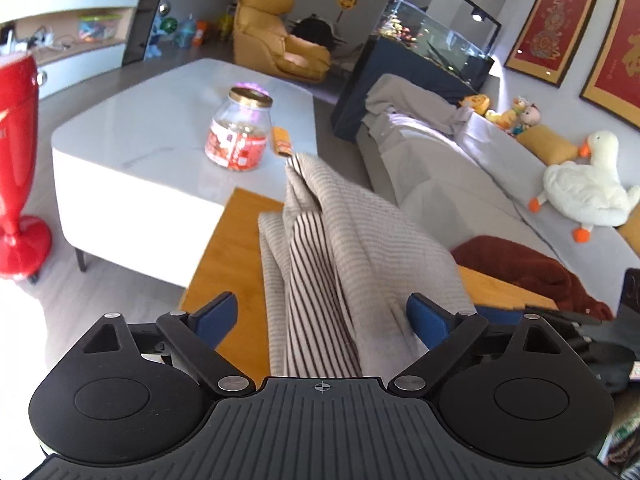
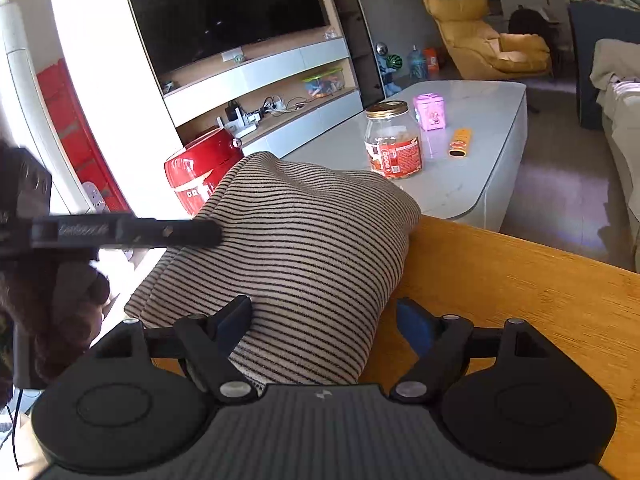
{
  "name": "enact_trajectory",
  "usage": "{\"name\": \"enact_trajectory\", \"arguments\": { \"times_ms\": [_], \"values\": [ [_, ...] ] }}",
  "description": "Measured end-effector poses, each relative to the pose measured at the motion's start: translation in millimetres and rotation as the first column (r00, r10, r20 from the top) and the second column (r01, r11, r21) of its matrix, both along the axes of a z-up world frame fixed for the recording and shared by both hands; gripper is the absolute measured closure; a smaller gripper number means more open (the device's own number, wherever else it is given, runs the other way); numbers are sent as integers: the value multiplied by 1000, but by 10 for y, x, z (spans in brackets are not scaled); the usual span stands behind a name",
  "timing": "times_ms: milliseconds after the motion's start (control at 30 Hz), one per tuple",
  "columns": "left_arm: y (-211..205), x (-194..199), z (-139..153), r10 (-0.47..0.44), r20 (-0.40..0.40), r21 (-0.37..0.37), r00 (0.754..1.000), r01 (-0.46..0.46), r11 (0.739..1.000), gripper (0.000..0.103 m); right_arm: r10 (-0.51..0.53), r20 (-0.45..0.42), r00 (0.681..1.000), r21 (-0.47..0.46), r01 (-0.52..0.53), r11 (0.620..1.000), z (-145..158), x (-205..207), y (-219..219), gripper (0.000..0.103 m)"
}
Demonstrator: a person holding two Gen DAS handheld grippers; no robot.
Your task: Fold clothes
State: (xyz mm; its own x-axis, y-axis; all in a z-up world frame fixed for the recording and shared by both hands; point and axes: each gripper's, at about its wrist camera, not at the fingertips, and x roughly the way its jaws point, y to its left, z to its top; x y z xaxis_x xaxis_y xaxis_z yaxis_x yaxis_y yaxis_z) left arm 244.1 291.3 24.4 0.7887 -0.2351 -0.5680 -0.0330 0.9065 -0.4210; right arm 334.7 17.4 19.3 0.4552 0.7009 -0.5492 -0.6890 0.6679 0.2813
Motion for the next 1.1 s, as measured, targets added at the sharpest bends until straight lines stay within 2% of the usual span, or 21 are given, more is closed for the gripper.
{"name": "enact_trajectory", "arguments": {
  "times_ms": [133, 233, 267, 300, 400, 500, 567, 633, 733, 767, 800, 833, 900, 933, 1000, 1100],
  "values": [
    [-45, -143, -241, -59, -20, -112, 998, 56, 992, 17, 38, 97, 995, -56, -32, 998, 87, -214, -1, 22],
    [-241, -175, -233, -122, -4, -109, 993, 121, 987, 17, 15, 19, 1000, -11, -15, 1000, 97, -133, -68, 22],
    [-294, -205, -190, -140, 4, -95, 990, 140, 986, 17, 12, 9, 1000, -9, -12, 1000, 85, -100, -80, 22],
    [-347, -235, -147, -158, 12, -80, 987, 159, 984, 18, 9, 0, 1000, -7, -9, 1000, 74, -67, -93, 18],
    [-471, -329, 4, -198, 42, -40, 979, 200, 979, 17, 1, -30, 1000, -2, -1, 1000, 39, 32, -132, 16],
    [-319, -376, 331, -90, 133, -22, 987, 94, 995, 7, -7, -58, 998, 4, 8, 1000, 5, 129, -169, 13],
    [-230, -261, 506, -11, 163, 4, 986, 11, 1000, 6, -7, -63, 998, 21, 8, 1000, 0, 171, -174, 12],
    [-154, -4, 550, 38, 133, -4, 990, -38, 999, 5, -17, -64, 998, 58, 20, 998, 30, 230, -190, 12],
    [-55, 497, 400, 47, 13, -72, 999, -46, 996, 6, -31, -114, 993, 140, 47, 989, 93, 433, -218, 12],
    [-30, 658, 334, 49, -29, -88, 998, -51, 995, 7, -32, -143, 989, 153, 54, 987, 82, 516, -212, 12],
    [-20, 788, 246, 54, -66, -89, 996, -59, 994, 13, -32, -171, 985, 164, 60, 985, 68, 598, -206, 12],
    [-19, 855, 185, 55, -73, -76, 996, -60, 995, 26, -31, -199, 979, 162, 64, 985, 34, 669, -188, 12],
    [-45, 866, 156, 45, -26, -20, 999, -46, 999, 36, -22, -257, 966, 119, 54, 991, -95, 796, -84, 12],
    [-60, 815, 200, 48, 10, 20, 999, -48, 999, 38, -7, -252, 968, 107, 35, 994, -139, 792, -33, 16],
    [-90, 713, 287, 49, 84, 100, 995, -57, 993, 37, 49, -179, 983, 93, -33, 995, -136, 668, 58, 21],
    [-111, 586, 387, 58, 169, 218, 984, -95, 971, 38, 94, -7, 996, -33, -94, 995, -96, 425, 248, 22]
  ]
}}
